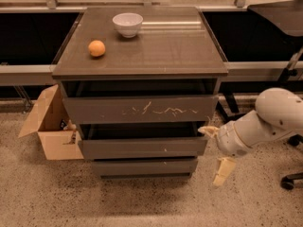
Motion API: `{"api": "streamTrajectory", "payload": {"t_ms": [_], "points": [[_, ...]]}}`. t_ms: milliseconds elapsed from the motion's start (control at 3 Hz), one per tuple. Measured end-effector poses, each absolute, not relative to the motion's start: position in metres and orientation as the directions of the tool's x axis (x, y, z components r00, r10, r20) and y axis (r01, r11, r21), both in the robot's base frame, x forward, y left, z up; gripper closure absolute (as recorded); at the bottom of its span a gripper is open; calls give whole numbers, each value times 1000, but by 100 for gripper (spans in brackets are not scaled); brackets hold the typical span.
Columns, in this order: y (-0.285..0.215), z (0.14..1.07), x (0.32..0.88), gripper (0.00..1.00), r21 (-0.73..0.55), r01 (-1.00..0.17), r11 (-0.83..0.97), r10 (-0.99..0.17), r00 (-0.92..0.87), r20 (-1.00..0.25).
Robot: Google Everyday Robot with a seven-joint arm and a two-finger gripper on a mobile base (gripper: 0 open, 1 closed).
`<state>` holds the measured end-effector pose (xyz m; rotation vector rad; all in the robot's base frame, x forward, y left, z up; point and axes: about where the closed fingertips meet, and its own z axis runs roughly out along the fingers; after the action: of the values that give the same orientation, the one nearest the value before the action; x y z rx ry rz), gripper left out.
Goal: Open bottom drawer
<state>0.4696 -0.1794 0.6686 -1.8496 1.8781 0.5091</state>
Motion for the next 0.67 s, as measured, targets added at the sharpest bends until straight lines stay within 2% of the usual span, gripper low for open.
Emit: {"api": "streamTrajectory", "payload": {"t_ms": [667], "points": [[-169, 547, 465, 0, 13, -999, -44, -822, 29, -569]]}}
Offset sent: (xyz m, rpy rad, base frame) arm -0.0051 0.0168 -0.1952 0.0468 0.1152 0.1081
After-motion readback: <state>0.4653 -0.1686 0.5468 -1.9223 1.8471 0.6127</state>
